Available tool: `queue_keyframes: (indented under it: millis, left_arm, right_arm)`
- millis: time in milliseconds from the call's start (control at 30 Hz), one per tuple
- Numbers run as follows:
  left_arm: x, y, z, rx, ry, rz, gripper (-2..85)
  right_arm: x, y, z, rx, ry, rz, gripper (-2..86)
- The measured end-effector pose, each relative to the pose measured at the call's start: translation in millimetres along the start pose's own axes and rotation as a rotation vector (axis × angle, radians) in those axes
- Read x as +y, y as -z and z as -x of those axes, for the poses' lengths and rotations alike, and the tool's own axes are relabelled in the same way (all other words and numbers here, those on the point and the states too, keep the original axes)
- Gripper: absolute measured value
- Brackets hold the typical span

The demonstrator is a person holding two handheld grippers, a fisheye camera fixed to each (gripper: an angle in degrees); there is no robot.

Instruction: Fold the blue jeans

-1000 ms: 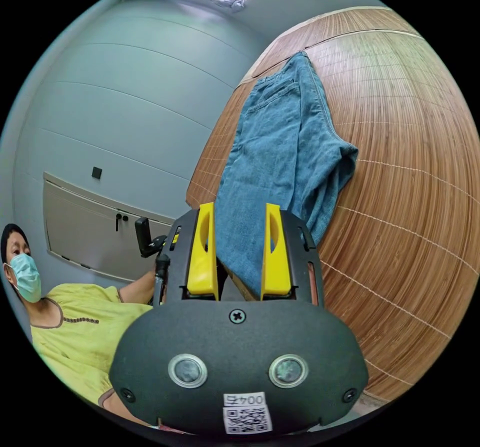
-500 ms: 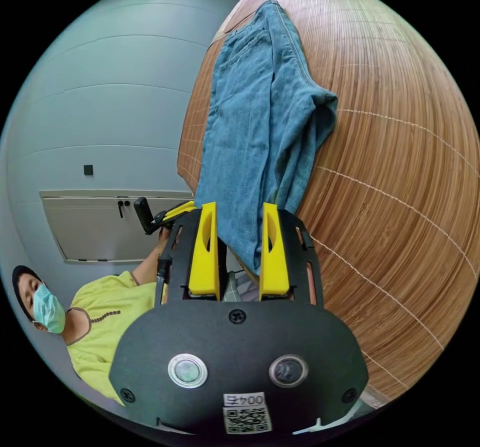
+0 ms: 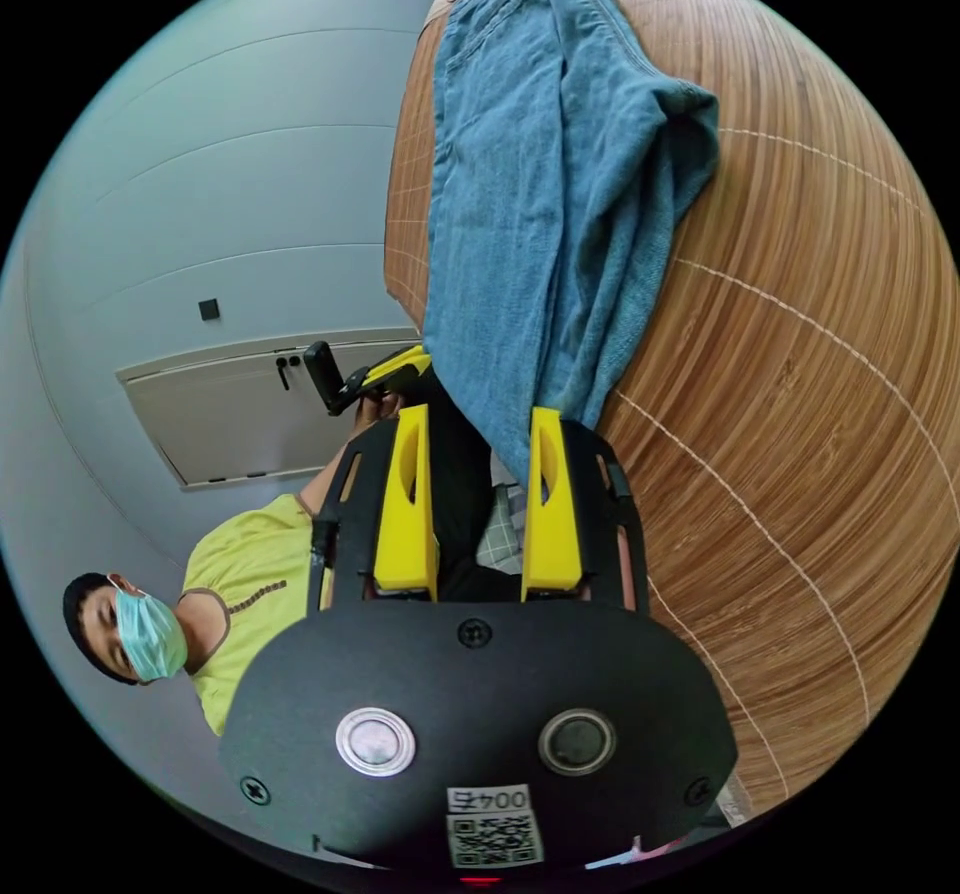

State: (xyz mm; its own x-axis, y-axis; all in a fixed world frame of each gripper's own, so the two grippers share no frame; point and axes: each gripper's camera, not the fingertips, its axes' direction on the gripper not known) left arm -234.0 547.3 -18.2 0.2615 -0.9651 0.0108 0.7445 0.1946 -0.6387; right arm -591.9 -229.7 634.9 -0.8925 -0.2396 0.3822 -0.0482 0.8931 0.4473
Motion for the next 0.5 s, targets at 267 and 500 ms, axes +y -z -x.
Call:
queue_keyframes:
  millis: [267, 500]
  left_arm:
    - [0.0, 2.6, 2.9, 0.039, 0.024, 0.0, 2.4]
    - [2.5, 3.8, 2.0, 0.061, 0.032, 0.001, 2.5]
  right_arm:
    - [-4.2, -12.6, -8.2, 0.0, -0.033, 0.027, 11.9]
    - [-0.7, -38.5, -1.6, 0.089, -0.051, 0.06, 7.6]
